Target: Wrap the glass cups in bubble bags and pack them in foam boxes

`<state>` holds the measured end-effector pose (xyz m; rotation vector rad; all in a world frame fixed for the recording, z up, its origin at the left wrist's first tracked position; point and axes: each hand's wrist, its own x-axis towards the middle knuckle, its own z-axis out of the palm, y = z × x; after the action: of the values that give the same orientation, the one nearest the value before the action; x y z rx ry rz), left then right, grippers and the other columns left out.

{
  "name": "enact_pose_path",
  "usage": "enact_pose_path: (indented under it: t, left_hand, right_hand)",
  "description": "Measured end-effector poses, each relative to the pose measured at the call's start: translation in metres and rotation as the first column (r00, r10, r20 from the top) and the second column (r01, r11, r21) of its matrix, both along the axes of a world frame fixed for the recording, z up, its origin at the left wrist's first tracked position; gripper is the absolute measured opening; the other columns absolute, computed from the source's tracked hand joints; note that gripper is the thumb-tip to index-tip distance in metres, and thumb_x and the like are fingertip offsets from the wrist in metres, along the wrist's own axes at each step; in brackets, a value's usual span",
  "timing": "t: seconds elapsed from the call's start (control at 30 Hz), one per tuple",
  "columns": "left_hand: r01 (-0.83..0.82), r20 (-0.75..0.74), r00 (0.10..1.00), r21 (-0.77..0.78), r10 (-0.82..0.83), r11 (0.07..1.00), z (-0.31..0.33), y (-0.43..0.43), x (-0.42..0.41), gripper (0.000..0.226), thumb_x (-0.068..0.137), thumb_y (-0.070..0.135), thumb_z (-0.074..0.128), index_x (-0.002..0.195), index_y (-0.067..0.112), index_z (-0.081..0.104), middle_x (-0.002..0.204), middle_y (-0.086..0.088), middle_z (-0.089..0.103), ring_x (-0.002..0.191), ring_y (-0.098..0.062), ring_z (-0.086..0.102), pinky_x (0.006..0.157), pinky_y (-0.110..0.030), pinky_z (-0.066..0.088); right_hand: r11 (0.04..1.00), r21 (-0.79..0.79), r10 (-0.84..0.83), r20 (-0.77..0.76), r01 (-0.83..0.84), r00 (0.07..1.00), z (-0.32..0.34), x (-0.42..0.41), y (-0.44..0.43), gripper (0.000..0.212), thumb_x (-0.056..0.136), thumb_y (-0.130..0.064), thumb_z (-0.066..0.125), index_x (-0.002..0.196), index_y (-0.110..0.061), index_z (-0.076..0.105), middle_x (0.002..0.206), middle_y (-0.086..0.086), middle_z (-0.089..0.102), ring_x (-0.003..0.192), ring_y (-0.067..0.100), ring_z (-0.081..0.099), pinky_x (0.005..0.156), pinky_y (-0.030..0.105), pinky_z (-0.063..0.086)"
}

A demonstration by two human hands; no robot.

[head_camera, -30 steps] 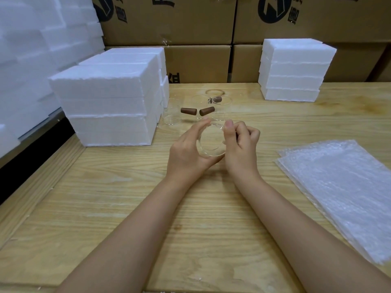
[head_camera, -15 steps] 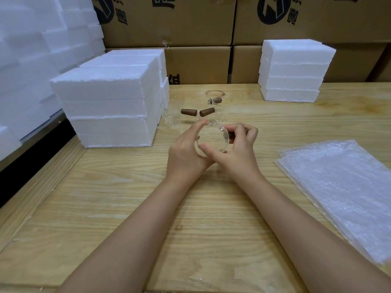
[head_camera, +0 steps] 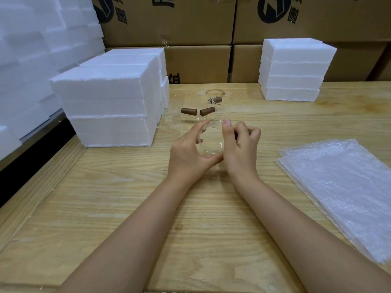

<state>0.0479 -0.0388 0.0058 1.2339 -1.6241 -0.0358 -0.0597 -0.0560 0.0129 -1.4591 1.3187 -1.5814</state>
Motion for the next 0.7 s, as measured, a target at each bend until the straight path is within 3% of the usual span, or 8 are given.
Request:
enact_pose_path:
  t: [0.13, 0.27, 0.37, 0.47, 0.5, 0.57, 0.63, 0.7]
  left_hand:
    - [0.031, -0.042, 0.999, -0.016, -0.031, 0.999, -0.002, -0.003, 0.001, 0.071, 0.059, 0.026, 0.09, 0.123, 0.013, 0.061, 0.111, 0.018, 0.061, 0.081, -0.013, 0.065, 0.077, -0.022, 0.051]
    - [0.051, -0.035, 0.998, -0.054, -0.053, 0.997, -0.005, -0.005, 0.002, 0.073, 0.062, 0.034, 0.089, 0.125, 0.013, 0.059, 0.115, 0.015, 0.061, 0.09, 0.0, 0.06, 0.082, -0.004, 0.042]
    - [0.099, -0.065, 0.993, -0.006, -0.099, 0.995, -0.006, -0.007, 0.004, 0.079, 0.064, 0.036, 0.088, 0.133, 0.017, 0.053, 0.134, 0.01, 0.057, 0.11, -0.003, 0.059, 0.095, -0.016, 0.047]
    - [0.291, -0.169, 0.946, 0.075, -0.276, 0.954, -0.006, -0.008, 0.005, 0.092, 0.066, 0.033, 0.086, 0.143, 0.027, 0.037, 0.15, 0.015, 0.037, 0.137, -0.002, 0.037, 0.109, -0.034, 0.041]
    - [0.362, -0.243, 0.912, 0.102, -0.329, 0.927, -0.007, -0.007, 0.006, 0.097, 0.066, 0.035, 0.085, 0.146, 0.031, 0.03, 0.151, 0.019, 0.032, 0.14, -0.005, 0.033, 0.109, -0.036, 0.041]
    - [0.494, -0.491, 0.785, 0.126, -0.378, 0.86, -0.005, -0.006, 0.01, 0.103, 0.064, 0.039, 0.08, 0.148, 0.035, 0.021, 0.153, 0.008, 0.032, 0.133, -0.013, 0.046, 0.102, -0.037, 0.048]
    - [0.602, -0.742, 0.578, 0.107, -0.339, 0.792, 0.0, -0.005, 0.011, 0.104, 0.061, 0.045, 0.079, 0.148, 0.031, 0.022, 0.144, -0.008, 0.045, 0.109, -0.022, 0.065, 0.084, -0.038, 0.058]
    - [0.664, -0.888, 0.408, 0.129, -0.213, 0.736, 0.004, -0.006, 0.01, 0.092, 0.067, 0.051, 0.072, 0.144, 0.023, 0.03, 0.125, -0.014, 0.059, 0.087, -0.027, 0.071, 0.067, -0.035, 0.059]
  right_hand:
    - [1.0, 0.014, -0.021, 0.025, 0.02, 0.999, -0.003, -0.001, -0.003, 0.037, 0.102, -0.031, 0.036, 0.089, -0.004, 0.059, 0.096, -0.011, 0.031, 0.092, 0.0, 0.046, 0.075, -0.006, 0.026]
    - [0.997, -0.038, -0.066, 0.044, 0.068, 0.997, -0.001, 0.0, -0.002, 0.026, 0.102, -0.02, 0.035, 0.089, -0.017, 0.058, 0.102, -0.003, 0.04, 0.083, -0.021, 0.045, 0.073, -0.006, 0.028]
    - [0.991, -0.092, -0.092, 0.085, 0.1, 0.992, -0.001, -0.002, -0.002, 0.018, 0.099, -0.013, 0.043, 0.092, -0.024, 0.056, 0.106, 0.005, 0.051, 0.078, -0.016, 0.05, 0.073, 0.001, 0.035]
    - [0.977, -0.159, -0.119, 0.135, 0.14, 0.984, -0.001, -0.003, -0.002, 0.023, 0.098, -0.013, 0.045, 0.091, -0.033, 0.052, 0.106, -0.002, 0.05, 0.083, 0.009, 0.057, 0.079, 0.025, 0.048]
    - [0.97, -0.19, -0.126, 0.133, 0.151, 0.983, 0.0, -0.003, -0.001, 0.024, 0.098, -0.012, 0.045, 0.091, -0.035, 0.051, 0.105, -0.006, 0.048, 0.085, 0.016, 0.057, 0.08, 0.03, 0.05]
    - [0.956, -0.25, -0.125, 0.114, 0.15, 0.986, 0.002, -0.003, 0.0, 0.026, 0.097, -0.01, 0.045, 0.092, -0.035, 0.049, 0.102, -0.01, 0.045, 0.084, 0.015, 0.055, 0.079, 0.036, 0.051]
    - [0.947, -0.294, -0.109, 0.09, 0.131, 0.99, 0.002, -0.004, 0.001, 0.027, 0.096, -0.007, 0.047, 0.092, -0.034, 0.047, 0.101, -0.011, 0.044, 0.083, 0.01, 0.053, 0.078, 0.039, 0.052]
    - [0.932, -0.348, -0.086, 0.051, 0.099, 0.995, 0.002, -0.006, 0.0, 0.025, 0.095, -0.005, 0.048, 0.094, -0.029, 0.047, 0.1, -0.009, 0.044, 0.086, 0.016, 0.054, 0.079, 0.04, 0.051]
